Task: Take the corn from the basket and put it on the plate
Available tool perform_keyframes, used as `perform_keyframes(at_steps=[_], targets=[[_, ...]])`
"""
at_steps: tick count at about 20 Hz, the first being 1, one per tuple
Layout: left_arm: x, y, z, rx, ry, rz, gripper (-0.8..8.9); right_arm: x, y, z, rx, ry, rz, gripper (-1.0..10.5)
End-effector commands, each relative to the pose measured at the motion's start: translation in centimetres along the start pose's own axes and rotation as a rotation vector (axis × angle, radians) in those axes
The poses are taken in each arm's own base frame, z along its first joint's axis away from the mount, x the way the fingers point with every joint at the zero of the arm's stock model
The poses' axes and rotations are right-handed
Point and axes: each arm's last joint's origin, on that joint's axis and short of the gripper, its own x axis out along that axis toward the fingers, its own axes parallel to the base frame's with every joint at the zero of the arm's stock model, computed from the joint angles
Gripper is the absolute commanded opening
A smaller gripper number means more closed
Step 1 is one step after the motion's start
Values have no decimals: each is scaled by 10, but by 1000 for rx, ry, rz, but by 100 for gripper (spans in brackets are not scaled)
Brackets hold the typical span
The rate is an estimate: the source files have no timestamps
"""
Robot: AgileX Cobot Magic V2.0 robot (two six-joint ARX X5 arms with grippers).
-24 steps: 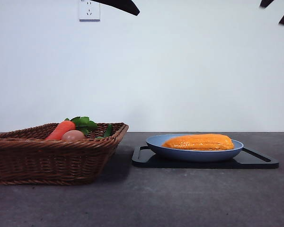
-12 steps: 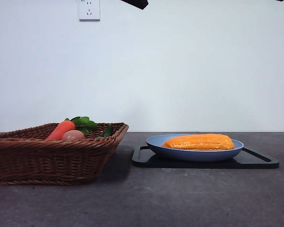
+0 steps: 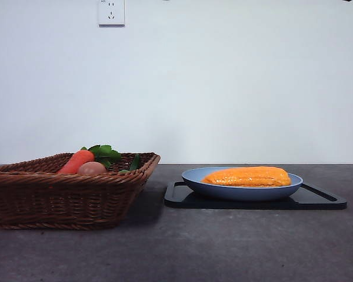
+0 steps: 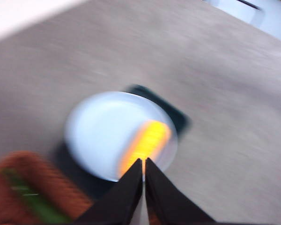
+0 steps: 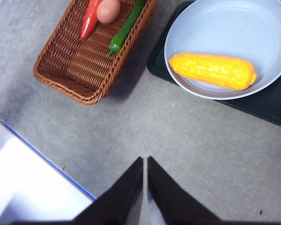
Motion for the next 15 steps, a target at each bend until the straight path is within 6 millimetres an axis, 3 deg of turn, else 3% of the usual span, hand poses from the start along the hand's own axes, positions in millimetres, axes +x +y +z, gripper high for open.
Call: perform_keyframes(at_steps=[1, 4, 9, 12, 15], targets=[[-37, 14, 7, 76, -102, 90, 7, -2, 2, 5, -21, -18, 5, 2], [-84, 37, -17, 76, -257, 276, 8, -2, 2, 5, -25, -24, 5, 2], [-137, 45, -89, 59, -416, 601, 8, -2, 2, 9, -41, -55, 5, 2], [-144, 39, -128, 29, -411, 699, 8, -2, 2, 11, -52, -75, 7, 2], [-135, 35, -165, 31, -424, 729, 8, -2, 2, 11, -52, -75, 6, 2]])
